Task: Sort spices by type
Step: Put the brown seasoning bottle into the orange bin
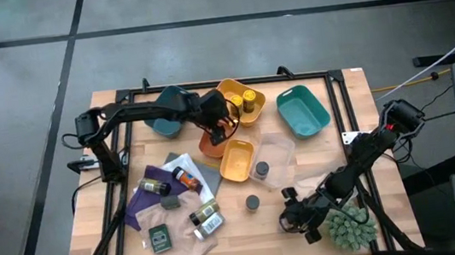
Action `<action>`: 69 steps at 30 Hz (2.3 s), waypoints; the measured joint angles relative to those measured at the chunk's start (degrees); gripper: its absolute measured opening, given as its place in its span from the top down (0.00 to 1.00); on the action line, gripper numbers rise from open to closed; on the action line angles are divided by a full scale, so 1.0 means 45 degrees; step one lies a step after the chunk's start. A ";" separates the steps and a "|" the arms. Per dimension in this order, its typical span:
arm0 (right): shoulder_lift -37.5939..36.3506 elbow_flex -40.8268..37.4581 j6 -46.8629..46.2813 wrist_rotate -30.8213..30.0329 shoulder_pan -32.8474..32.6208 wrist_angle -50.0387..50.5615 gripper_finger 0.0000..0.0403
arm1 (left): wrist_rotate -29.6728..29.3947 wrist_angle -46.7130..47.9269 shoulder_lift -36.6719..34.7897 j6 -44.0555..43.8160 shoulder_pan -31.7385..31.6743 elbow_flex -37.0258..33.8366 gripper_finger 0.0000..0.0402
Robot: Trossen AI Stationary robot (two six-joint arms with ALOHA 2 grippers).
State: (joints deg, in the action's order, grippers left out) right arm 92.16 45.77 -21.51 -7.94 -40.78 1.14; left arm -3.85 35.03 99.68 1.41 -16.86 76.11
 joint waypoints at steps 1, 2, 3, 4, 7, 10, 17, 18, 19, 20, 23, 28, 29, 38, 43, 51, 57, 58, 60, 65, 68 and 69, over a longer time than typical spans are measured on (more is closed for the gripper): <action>0.0000 0.0148 0.0127 0.0053 0.0061 0.0121 0.55 | 0.0057 0.0009 -0.0130 0.0126 0.0000 0.0046 0.37; -0.0002 0.0309 0.0209 0.0207 0.0093 0.0327 0.56 | 0.0126 0.0040 -0.0324 0.0184 0.0000 0.0050 0.37; -0.0005 0.0483 0.0306 0.0339 0.0149 0.0614 0.57 | 0.0145 0.0090 -0.0483 0.0195 0.0010 0.0054 0.37; -0.0005 0.0655 0.0511 0.0410 0.0236 0.0957 0.57 | 0.0151 0.0108 -0.0656 0.0191 0.0033 0.0054 0.37; -0.0005 0.1241 0.0885 0.0672 0.0469 0.2000 0.57 | 0.0153 0.0278 -0.1257 0.0179 0.0110 0.0050 0.37; -0.0005 0.1934 0.1337 0.0825 0.0767 0.3105 0.56 | 0.0153 0.0537 -0.1989 0.0179 0.0231 0.0050 0.37; -0.0002 0.4183 0.3001 0.1744 0.1609 0.5597 0.57 | 0.0163 0.1486 -0.3516 0.0096 0.0685 0.0051 0.37; -0.0005 0.4581 0.3290 0.1830 0.1730 0.5926 0.57 | 0.0159 0.1724 -0.3690 0.0078 0.0760 0.0050 0.37; -0.0004 0.4979 0.3602 0.1909 0.1846 0.6229 0.57 | 0.0162 0.1913 -0.3842 0.0040 0.0852 0.0050 0.37; -0.0005 0.5363 0.3910 0.1917 0.1959 0.6530 0.57 | 0.0158 0.2009 -0.3999 -0.0002 0.0935 0.0050 0.37; -0.0005 0.6497 0.5127 0.1918 0.2334 0.7224 0.56 | 0.0154 0.2623 -0.4452 -0.0025 0.1236 0.0050 0.37; -0.0015 0.7826 0.7528 0.1928 0.3238 0.7672 0.57 | 0.0148 0.3625 -0.4940 -0.0247 0.1939 0.0046 0.37; -0.0015 0.7965 0.8019 0.1923 0.3492 0.7686 0.57 | 0.0148 0.3831 -0.5020 -0.0313 0.2111 0.0046 0.37; -0.0010 0.8013 1.1312 0.2087 0.6658 0.6768 0.56 | 0.0143 0.5204 -0.5193 -0.1500 0.3852 0.0030 0.37; 0.0042 0.7582 1.1943 0.3556 0.8695 0.4971 0.56 | 0.0143 0.5130 -0.5188 -0.2078 0.4596 -0.0118 0.37; 0.1509 0.7112 1.1882 0.5707 1.0795 0.2544 0.56 | 0.0137 0.5001 -0.5188 -0.3221 0.5315 -0.0925 0.37; 0.3282 0.7102 1.1871 0.5832 1.1500 0.1291 0.56 | 0.0046 0.4969 -0.5178 -0.4005 0.5513 -0.1696 0.37; 0.3531 0.7102 1.1834 0.5904 1.1581 0.1062 0.56 | 0.0046 0.4918 -0.5178 -0.4123 0.5513 -0.1807 0.37; 0.3944 0.7113 1.1602 0.6004 1.1756 0.1082 0.56 | 0.0044 0.4931 -0.5178 -0.4307 0.5513 -0.2011 0.37; 0.4794 0.7099 1.1398 0.6023 1.1922 0.1078 0.56 | 0.0041 0.4724 -0.5178 -0.4455 0.5513 -0.2338 0.37; 0.5191 0.7114 1.1365 0.6158 1.1911 0.1049 0.56 | 0.0037 0.4413 -0.5179 -0.4480 0.5507 -0.2592 0.37; 0.5325 0.7114 1.1359 0.6158 1.1911 0.1029 0.56 | 0.0037 0.4220 -0.5183 -0.4489 0.5498 -0.2689 0.37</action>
State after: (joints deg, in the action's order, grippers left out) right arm 116.12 77.78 29.61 19.77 12.82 5.77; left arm -3.68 54.02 76.36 -18.79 7.88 64.01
